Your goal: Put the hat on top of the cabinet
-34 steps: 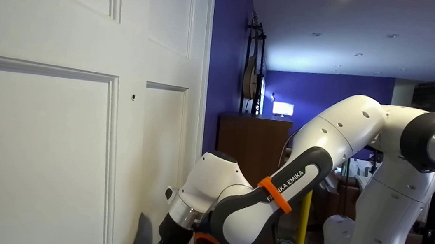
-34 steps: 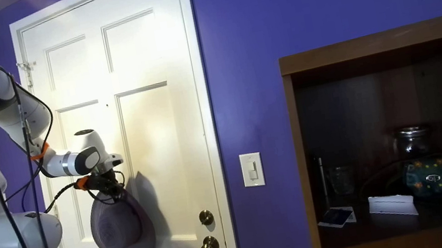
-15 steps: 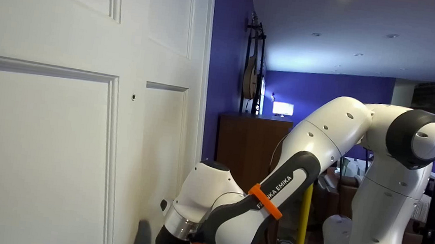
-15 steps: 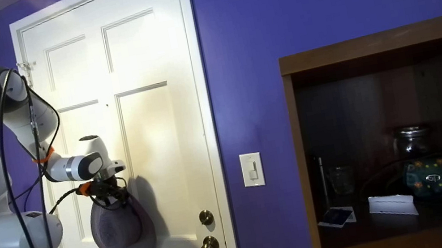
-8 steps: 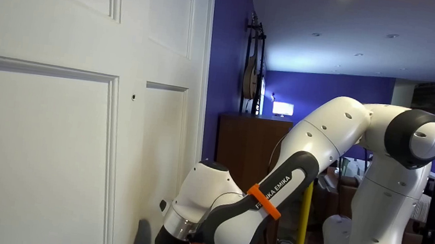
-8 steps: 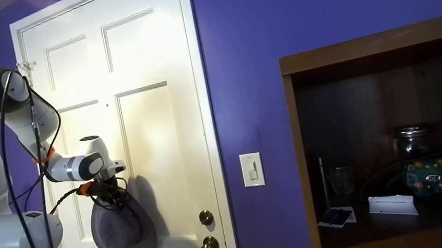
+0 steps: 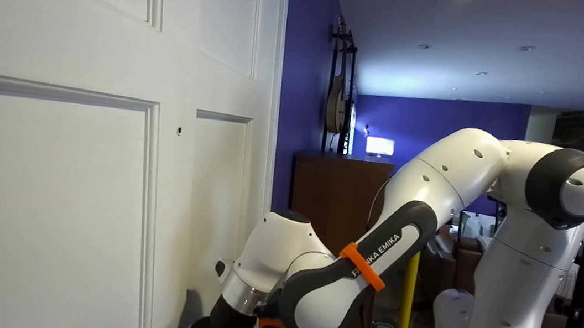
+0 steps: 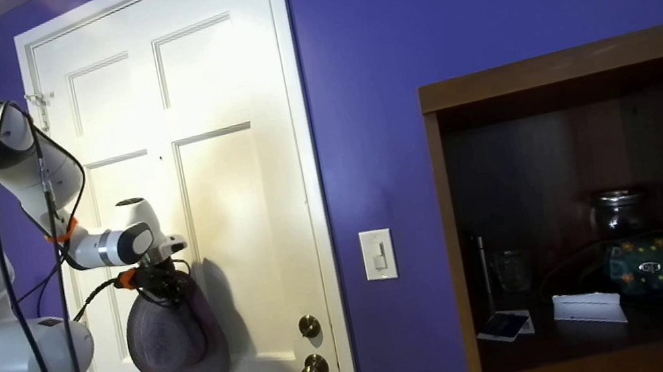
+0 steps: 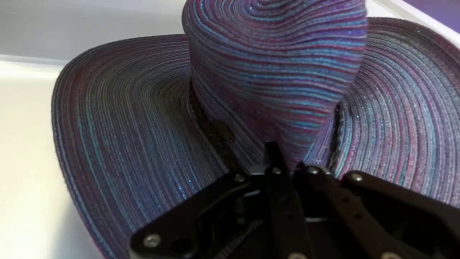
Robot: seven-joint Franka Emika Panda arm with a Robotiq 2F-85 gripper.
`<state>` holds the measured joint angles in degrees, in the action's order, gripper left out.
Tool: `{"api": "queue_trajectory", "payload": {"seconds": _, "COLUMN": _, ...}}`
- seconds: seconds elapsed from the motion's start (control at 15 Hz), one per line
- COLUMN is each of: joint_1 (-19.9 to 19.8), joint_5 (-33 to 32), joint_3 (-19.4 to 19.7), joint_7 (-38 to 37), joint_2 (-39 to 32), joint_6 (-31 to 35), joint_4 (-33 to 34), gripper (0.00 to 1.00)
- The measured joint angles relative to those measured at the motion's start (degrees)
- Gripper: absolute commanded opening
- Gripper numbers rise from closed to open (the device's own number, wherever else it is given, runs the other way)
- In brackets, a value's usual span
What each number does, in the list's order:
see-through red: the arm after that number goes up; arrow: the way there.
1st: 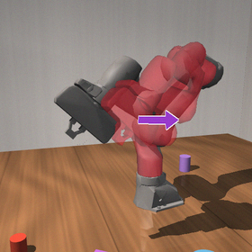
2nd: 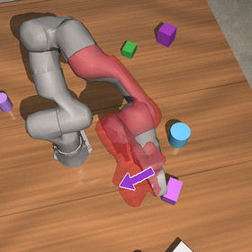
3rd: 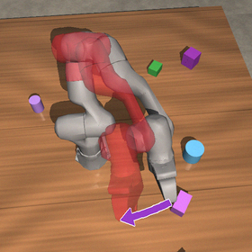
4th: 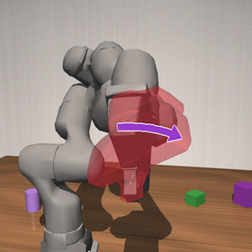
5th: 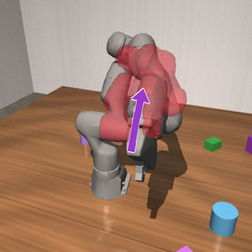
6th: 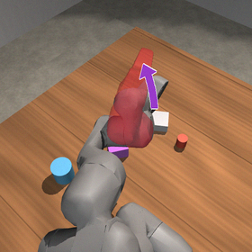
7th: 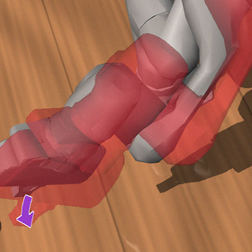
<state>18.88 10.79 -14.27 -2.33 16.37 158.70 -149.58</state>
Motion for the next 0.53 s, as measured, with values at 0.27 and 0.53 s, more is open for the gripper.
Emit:
{"api": "queue_trajectory", "payload": {"seconds": 0.27, "joint_1": 0.0, "joint_5": -1.7, "joint_3": 0.0, "joint_7": 0.0, "joint_2": 4.3, "joint_6": -2.9, "joint_4": 0.0, "gripper": 0.01}}
{"api": "queue_trajectory", "payload": {"seconds": 0.53, "joint_1": -0.3, "joint_5": -2.1, "joint_3": 0.0, "joint_7": -0.7, "joint_2": 8.8, "joint_6": -7.5, "joint_4": 0.2, "gripper": 0.01}}
